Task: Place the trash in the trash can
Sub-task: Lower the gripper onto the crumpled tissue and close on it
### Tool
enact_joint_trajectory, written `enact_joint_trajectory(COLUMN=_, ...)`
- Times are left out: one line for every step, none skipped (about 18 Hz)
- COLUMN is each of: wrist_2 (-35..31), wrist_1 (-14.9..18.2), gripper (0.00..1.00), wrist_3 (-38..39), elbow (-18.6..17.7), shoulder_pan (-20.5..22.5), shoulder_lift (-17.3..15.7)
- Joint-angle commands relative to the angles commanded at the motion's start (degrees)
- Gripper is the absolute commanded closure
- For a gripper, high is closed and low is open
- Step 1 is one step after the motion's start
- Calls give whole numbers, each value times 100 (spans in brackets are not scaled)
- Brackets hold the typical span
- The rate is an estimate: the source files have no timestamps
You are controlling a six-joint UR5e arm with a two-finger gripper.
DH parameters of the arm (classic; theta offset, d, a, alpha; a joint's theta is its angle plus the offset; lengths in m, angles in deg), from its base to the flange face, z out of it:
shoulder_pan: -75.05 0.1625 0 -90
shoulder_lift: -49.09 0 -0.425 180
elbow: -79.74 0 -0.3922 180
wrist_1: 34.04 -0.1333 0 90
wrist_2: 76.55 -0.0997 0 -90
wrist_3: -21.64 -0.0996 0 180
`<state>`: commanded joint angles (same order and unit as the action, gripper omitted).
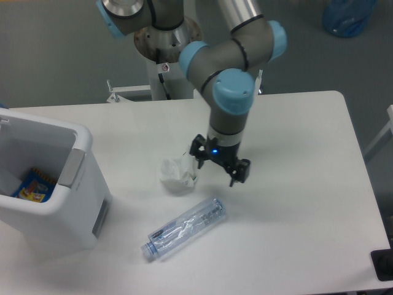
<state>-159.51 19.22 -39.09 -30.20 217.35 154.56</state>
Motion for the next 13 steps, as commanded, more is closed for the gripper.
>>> enact_joint_trajectory(wrist_2=0, wrist_1=-17, gripper=0, wrist_3=0, elbow=-97, shoulder_pan=-44, shoulder_lift=0)
enact_joint_trajectory(wrist_2=0, wrist_1=-18, gripper=0, wrist_3=35, elbow=-141, shoulder_pan=-96, shoulder_lift=0)
enact_joint_trajectory(wrist_2=-9, wrist_1=-9, gripper=0, wrist_3=87, elbow=-150, shoulder_pan=-114, shoulder_lift=17)
enact_joint_trajectory(wrist_2=-9, wrist_1=0, gripper=0, wrist_3=131, elbow=-185, shoulder_pan=-114, shoulder_lift=35)
enact_joint_trajectory(wrist_2=-26, wrist_1=0, gripper=0, wrist_3=141, elbow=-221, shoulder_pan=-167, shoulder_lift=61)
enact_joint_trajectory(wrist_2=-27, wrist_1=26, gripper=0, wrist_3=149, elbow=-230, shoulder_pan=-228, shoulder_lift=79)
enact_joint_trajectory(wrist_2=-27, wrist_1=35, gripper=0, wrist_3=158, elbow=-273, shoulder_pan=-281, shoulder_lift=79)
enact_joint_trajectory(wrist_2=-18, wrist_1=35, gripper=0, wrist_3=210, elbow=-335, shoulder_pan=-290, shoulder_lift=79)
enact_joint_trajectory(wrist_2=-18, wrist_1=35, gripper=0, wrist_3=307, elbow=-344, shoulder_pan=-299, shoulder_lift=79)
enact_joint_trajectory(wrist_2=-26, wrist_1=35, gripper=0, wrist_3=395, elbow=-344, shoulder_pan=-316, shoulder_lift=149)
enact_joint_trajectory(wrist_2=-27, wrist_1=26, gripper=0, wrist_3=439, elbow=-344, shoulder_pan=-343, shoulder_lift=236)
enact_joint_trajectory(wrist_2=-27, wrist_1=9, gripper=0, wrist_3=440, elbow=-335, shoulder_pan=-343, shoulder_lift=324)
enact_joint_trajectory(wrist_2=-27, wrist_1=9, gripper=0, wrist_3=422, elbow=-300, shoulder_pan=-352, shoulder_lift=403)
